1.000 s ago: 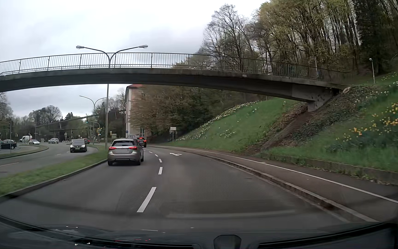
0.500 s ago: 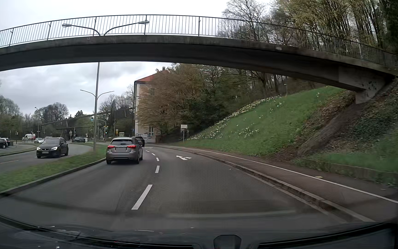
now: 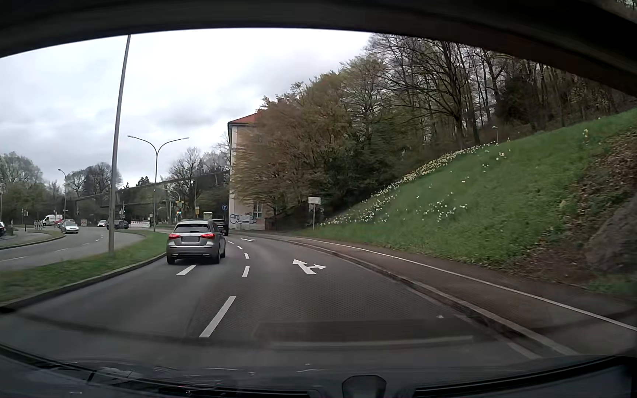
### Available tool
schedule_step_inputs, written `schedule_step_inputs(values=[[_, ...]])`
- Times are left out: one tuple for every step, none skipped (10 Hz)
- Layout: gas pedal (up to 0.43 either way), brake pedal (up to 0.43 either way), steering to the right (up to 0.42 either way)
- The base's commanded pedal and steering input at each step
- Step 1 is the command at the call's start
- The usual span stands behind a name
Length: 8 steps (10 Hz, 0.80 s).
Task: Follow the waypoints while adhering to traffic rules and regulations
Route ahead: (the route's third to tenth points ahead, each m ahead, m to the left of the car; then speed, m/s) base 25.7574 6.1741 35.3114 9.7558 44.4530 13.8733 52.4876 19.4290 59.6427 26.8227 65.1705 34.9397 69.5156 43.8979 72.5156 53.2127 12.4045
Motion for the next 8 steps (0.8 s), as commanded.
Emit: schedule_step_inputs(values=[[0.189, 0.000, -0.044], [0.189, 0.000, -0.045], [0.189, 0.000, -0.047], [0.177, 0.000, -0.048], [0.177, 0.000, -0.049], [0.169, 0.000, -0.048], [0.157, 0.000, -0.048], [0.157, 0.000, -0.048]])
